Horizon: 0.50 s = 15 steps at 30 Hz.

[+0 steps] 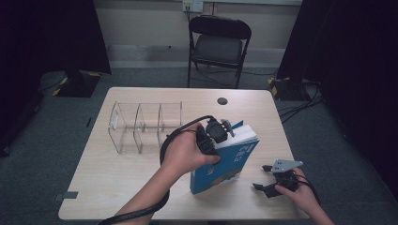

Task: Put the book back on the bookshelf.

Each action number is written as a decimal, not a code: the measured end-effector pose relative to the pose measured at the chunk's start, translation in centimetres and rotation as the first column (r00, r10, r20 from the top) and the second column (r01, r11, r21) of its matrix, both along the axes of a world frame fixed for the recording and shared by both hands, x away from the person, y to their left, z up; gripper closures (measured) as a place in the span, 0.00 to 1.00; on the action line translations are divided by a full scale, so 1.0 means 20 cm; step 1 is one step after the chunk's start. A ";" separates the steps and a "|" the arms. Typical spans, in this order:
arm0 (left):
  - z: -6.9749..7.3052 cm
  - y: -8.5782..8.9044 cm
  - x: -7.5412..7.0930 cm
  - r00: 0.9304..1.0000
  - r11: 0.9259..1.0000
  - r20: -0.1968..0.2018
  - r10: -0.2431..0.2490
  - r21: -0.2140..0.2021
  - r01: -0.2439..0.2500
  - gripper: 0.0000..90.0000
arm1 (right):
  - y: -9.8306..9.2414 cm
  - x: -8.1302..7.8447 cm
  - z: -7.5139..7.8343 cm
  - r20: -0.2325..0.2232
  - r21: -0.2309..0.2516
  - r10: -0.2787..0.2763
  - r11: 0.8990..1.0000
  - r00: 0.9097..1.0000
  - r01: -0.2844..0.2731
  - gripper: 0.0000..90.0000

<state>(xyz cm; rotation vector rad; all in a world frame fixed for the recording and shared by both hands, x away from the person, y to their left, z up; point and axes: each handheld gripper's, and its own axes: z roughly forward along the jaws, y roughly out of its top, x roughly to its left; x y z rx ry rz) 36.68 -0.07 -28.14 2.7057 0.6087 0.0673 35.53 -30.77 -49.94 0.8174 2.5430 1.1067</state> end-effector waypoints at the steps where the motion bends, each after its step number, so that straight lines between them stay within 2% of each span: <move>1: 0.00 0.01 0.00 1.000 1.000 -0.005 -0.002 0.005 0.002 0.68 | 0.00 0.00 0.00 0.000 0.000 0.000 1.000 1.000 0.000 0.15; 5: 0.01 0.06 0.01 1.000 1.000 -0.014 0.023 -0.001 -0.023 0.69 | 0.00 0.00 0.00 0.000 0.000 0.000 1.000 1.000 0.000 0.15; 9: 0.01 0.11 0.01 0.999 0.999 -0.017 0.036 0.018 -0.036 0.69 | 0.00 0.00 0.00 0.000 0.000 0.000 1.000 1.000 0.000 0.15; 15: 0.02 0.20 0.01 0.996 0.996 -0.024 0.087 0.012 -0.087 0.69 | 0.00 0.00 0.00 0.000 0.000 0.000 1.000 1.000 0.000 0.15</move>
